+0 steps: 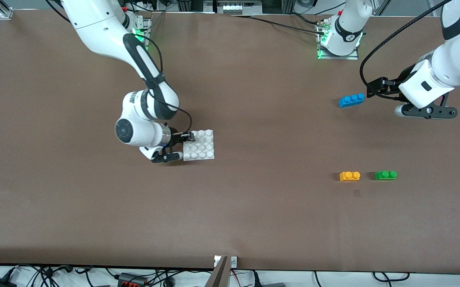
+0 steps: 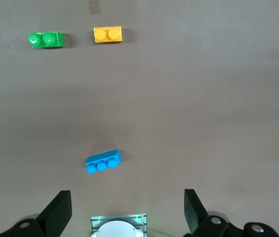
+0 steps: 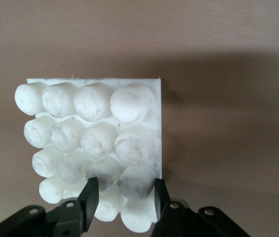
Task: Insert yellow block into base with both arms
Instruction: 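Slide the base plate with the right gripper while the left gripper reaches the yellow brick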
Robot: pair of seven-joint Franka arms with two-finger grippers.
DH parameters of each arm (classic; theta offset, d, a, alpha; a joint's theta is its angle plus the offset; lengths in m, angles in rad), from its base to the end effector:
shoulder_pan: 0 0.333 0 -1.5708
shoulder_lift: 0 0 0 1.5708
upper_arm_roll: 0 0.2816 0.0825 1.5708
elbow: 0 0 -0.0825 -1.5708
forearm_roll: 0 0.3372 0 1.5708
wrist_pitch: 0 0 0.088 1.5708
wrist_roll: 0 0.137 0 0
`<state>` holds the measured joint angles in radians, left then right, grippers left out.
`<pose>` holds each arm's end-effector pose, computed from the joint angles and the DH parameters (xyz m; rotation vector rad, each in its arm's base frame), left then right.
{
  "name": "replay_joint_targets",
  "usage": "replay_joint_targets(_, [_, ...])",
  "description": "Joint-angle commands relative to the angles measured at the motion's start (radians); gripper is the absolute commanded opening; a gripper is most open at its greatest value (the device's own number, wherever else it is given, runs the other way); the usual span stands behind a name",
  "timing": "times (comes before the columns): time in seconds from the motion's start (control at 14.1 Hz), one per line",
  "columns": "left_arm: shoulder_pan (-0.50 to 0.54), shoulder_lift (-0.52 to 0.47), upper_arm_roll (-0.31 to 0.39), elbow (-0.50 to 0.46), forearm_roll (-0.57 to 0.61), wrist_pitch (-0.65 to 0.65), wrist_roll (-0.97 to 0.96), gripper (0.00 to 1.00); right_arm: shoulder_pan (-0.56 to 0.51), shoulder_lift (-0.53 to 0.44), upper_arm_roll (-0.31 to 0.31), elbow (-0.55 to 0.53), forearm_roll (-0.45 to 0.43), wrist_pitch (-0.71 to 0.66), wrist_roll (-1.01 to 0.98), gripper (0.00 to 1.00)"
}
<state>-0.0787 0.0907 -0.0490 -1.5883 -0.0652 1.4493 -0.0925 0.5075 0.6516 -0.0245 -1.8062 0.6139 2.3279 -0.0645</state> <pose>0.5011 -0.0731 0.4985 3.0756 -0.0553 -0.3644 0.5104 0.2935 0.1546 -2.7588 -0.1313 0.2839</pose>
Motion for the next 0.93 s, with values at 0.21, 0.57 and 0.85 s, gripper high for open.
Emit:
replay_joint_targets(0.21, [0.001,0.302,-0.011,0.136,0.015,0.138,0.017,1.00,0.134,0.206,0.001,0.169,0.018,0.077,0.127,0.50])
replay_joint_targets(0.57, [0.010,0.467,-0.008,0.133,0.015,0.391,0.109,1.00,0.213,0.292,0.005,0.312,0.055,0.099,0.253,0.50])
replay_joint_targets(0.85, [0.025,0.538,0.001,0.120,0.022,0.538,0.182,1.00,0.238,0.304,0.005,0.343,0.056,0.102,0.322,0.52])
